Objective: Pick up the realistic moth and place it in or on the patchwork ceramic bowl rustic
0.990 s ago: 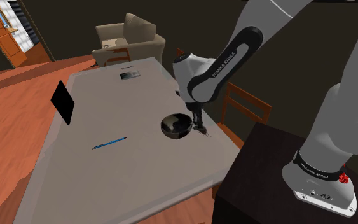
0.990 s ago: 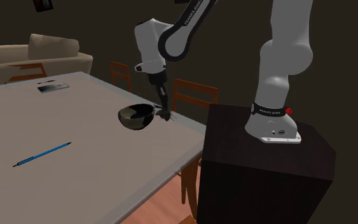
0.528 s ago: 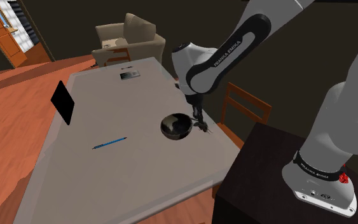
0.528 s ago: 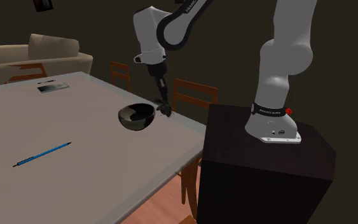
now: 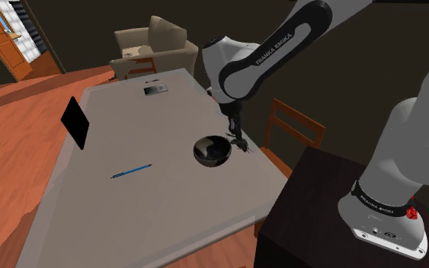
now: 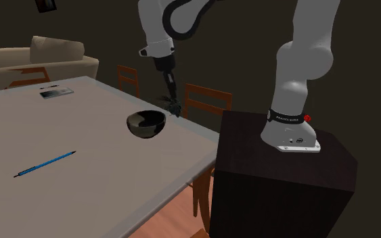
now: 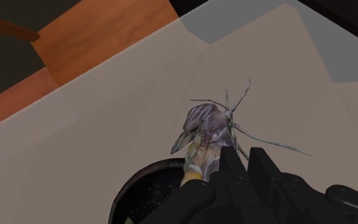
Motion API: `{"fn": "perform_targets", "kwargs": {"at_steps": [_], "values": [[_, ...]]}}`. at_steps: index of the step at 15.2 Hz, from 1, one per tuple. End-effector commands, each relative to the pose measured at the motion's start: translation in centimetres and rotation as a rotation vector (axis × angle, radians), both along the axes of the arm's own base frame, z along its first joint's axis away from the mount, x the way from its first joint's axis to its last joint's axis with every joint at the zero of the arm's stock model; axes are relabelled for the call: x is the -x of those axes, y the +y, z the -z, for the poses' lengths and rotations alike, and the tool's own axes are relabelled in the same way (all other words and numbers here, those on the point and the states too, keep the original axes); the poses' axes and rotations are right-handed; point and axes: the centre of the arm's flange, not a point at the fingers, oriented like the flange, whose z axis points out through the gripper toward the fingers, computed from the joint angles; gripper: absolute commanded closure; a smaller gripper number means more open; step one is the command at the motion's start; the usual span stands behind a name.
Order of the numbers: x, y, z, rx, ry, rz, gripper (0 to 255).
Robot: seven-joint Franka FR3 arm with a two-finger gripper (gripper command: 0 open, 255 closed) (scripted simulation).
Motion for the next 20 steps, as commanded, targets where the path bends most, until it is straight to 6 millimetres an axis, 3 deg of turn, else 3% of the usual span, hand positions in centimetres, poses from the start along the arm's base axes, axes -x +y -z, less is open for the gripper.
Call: {"fn": "perform_targets", "kwargs": {"at_steps": [1,11,20], "values": [[-1.8,0.7,-0.5,0.000,0.000,0.000,255],[-14.4,5.4,-2.2,0.000,0.000,0.000,255],[-14.4,5.4,2.6,0.000,0.000,0.000,255]]}}
